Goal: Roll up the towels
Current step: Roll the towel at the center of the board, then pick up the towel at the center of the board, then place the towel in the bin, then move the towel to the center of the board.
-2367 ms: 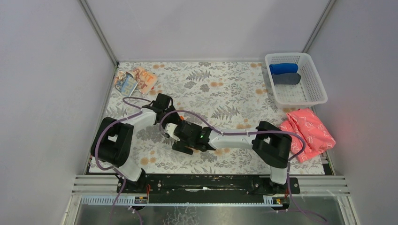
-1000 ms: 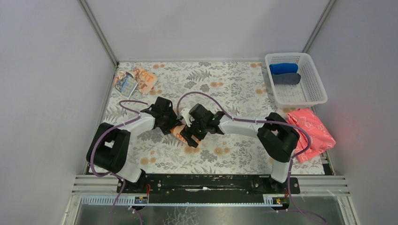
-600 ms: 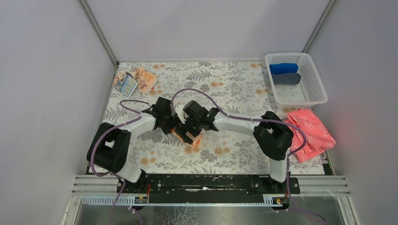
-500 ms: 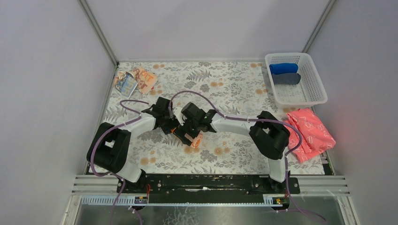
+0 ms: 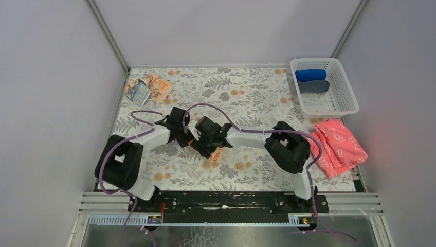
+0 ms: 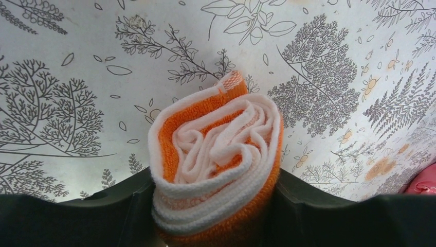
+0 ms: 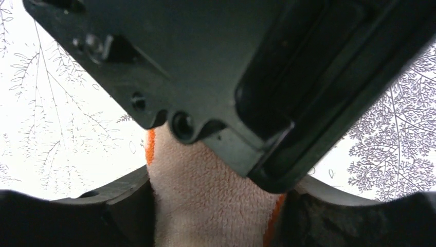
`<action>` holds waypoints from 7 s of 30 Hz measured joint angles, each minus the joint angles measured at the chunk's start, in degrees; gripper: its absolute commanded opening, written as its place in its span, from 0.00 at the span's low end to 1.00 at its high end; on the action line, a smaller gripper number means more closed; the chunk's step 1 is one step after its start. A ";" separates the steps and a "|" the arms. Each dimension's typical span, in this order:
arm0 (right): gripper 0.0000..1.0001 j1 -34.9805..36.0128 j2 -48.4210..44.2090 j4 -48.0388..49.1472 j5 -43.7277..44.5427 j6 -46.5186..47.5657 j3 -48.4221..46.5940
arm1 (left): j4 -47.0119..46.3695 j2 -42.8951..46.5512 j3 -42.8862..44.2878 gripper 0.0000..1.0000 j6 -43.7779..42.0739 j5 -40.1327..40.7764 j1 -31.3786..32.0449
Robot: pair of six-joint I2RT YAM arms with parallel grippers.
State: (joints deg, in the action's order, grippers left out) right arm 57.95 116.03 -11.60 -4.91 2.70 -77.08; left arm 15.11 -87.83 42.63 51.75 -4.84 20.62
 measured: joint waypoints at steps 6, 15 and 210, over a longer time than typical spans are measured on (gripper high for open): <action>0.19 0.00 -0.11 -0.26 1.18 0.15 0.02 | -0.96 0.00 -0.11 0.54 0.04 -0.57 0.00; 0.00 -0.63 -3.32 -0.35 1.90 -0.72 3.37 | 1.01 0.04 1.73 0.79 -0.81 -1.25 0.57; 0.99 -52.63 -40.89 14.36 -22.43 -29.83 27.82 | 8.66 -35.21 49.57 0.90 -9.07 5.44 -41.53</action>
State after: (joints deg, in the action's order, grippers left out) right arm 5.32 75.13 2.76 -27.33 -27.14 -49.25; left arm 23.77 -123.04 92.20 42.68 0.60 -20.91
